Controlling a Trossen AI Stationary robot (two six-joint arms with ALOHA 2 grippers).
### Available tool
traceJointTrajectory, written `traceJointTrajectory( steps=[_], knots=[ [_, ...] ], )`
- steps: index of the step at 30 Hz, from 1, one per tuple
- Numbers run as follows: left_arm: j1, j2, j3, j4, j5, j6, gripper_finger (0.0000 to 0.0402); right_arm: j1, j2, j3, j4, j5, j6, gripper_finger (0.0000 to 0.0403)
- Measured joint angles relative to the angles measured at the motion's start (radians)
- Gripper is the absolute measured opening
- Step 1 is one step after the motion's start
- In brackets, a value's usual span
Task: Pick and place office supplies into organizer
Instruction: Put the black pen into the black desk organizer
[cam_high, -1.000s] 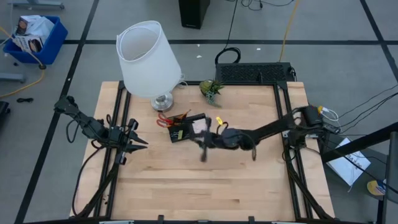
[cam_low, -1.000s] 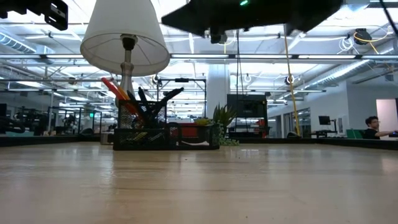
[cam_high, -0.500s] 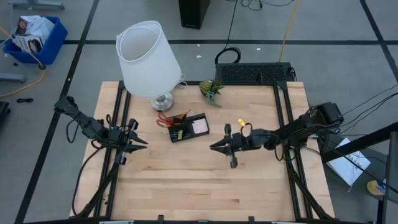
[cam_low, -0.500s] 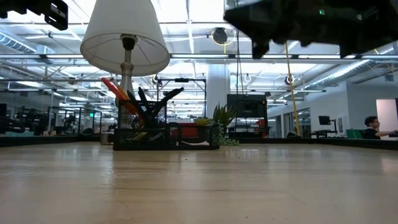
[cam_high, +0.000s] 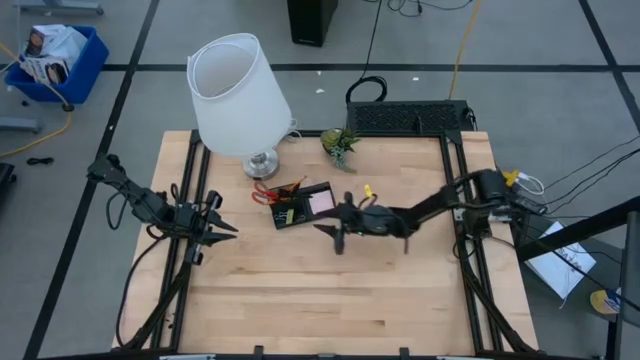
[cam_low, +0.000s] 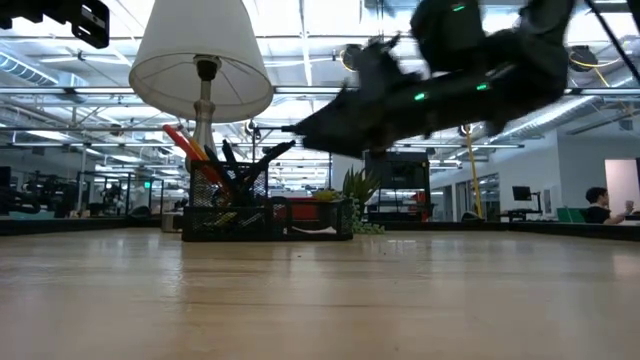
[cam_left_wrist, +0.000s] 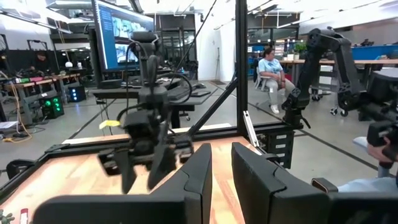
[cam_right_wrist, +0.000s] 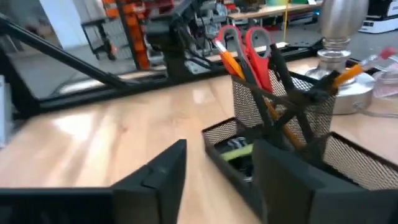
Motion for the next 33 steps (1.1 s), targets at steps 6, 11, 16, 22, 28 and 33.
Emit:
traceJointTrajectory(
  steps=[6, 11, 16, 22, 28, 33],
  knots=[
    [0.000, 0.000, 0.000, 0.000, 0.000, 0.000, 0.0067, -0.093, 0.088, 0.166, -0.207, 0.066, -0.012, 0.0080],
    [0.000, 0.000, 0.000, 0.000, 0.000, 0.000, 0.0067, -0.129, 0.097, 0.251, -0.312, 0.069, -0.038, 0.0011],
    [0.000, 0.000, 0.000, 0.000, 0.000, 0.000, 0.0067, -0.132, 0.096, 0.320, -0.343, 0.091, -0.115, 0.0002],
    [0.000, 0.000, 0.000, 0.000, 0.000, 0.000, 0.0067, -0.169, 0.097, 0.357, -0.378, 0.090, -0.205, 0.0001],
    [0.000, 0.000, 0.000, 0.001, 0.000, 0.000, 0.0067, -0.220, 0.096, 0.358, -0.374, -0.017, -0.204, 0.0001],
    [0.000, 0.000, 0.000, 0.000, 0.000, 0.000, 0.0067, -0.200, 0.111, 0.340, -0.365, -0.027, -0.212, 0.0000]
  ],
)
